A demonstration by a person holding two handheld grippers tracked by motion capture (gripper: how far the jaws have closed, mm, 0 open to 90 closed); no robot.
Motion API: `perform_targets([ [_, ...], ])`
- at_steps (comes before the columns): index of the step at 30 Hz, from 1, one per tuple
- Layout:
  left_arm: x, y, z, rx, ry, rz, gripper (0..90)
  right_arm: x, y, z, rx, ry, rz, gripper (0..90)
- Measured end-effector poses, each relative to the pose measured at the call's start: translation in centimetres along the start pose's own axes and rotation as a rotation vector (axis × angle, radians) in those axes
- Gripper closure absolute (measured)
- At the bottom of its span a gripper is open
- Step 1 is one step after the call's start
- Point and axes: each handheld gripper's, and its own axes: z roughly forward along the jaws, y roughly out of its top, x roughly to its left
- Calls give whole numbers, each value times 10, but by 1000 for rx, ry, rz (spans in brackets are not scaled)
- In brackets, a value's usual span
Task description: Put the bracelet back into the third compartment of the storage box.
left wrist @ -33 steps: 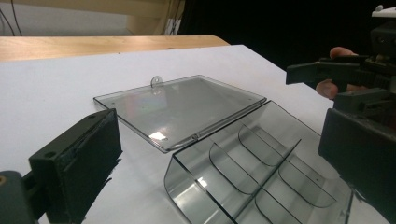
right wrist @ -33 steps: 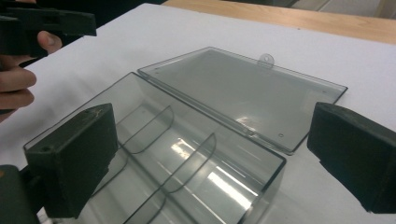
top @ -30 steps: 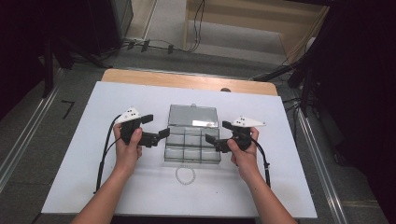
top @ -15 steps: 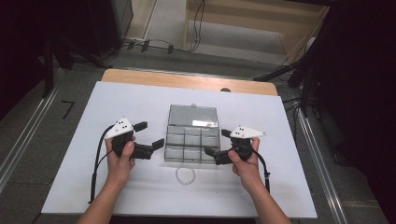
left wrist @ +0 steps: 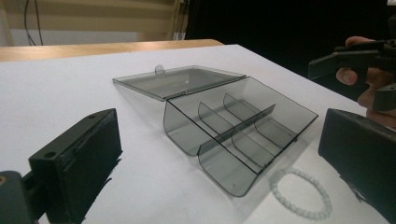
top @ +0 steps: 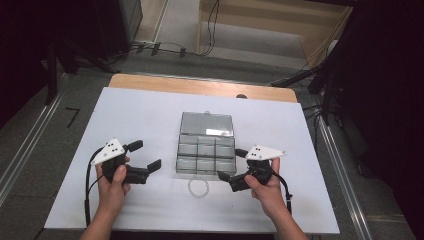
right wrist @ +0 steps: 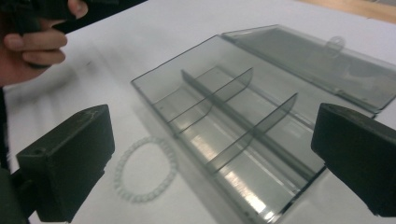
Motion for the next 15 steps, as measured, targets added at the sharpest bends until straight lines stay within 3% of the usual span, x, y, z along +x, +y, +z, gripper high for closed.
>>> perform_targets([
  [4, -3, -6, -10, -8, -6, -5, 0, 8, 2, 1, 26, 55, -10, 1],
  [5, -2, -8, -13, -9, -12, -12, 0, 10, 2, 1, 28, 58, -8, 50],
  [11, -3, -18, -24, 7, 14, -6, 0, 26, 4, 7, 47, 81, -39, 139],
  [15, -4, -19, -30, 1, 21, -15, 0, 35, 4, 11, 66, 106, -62, 271],
])
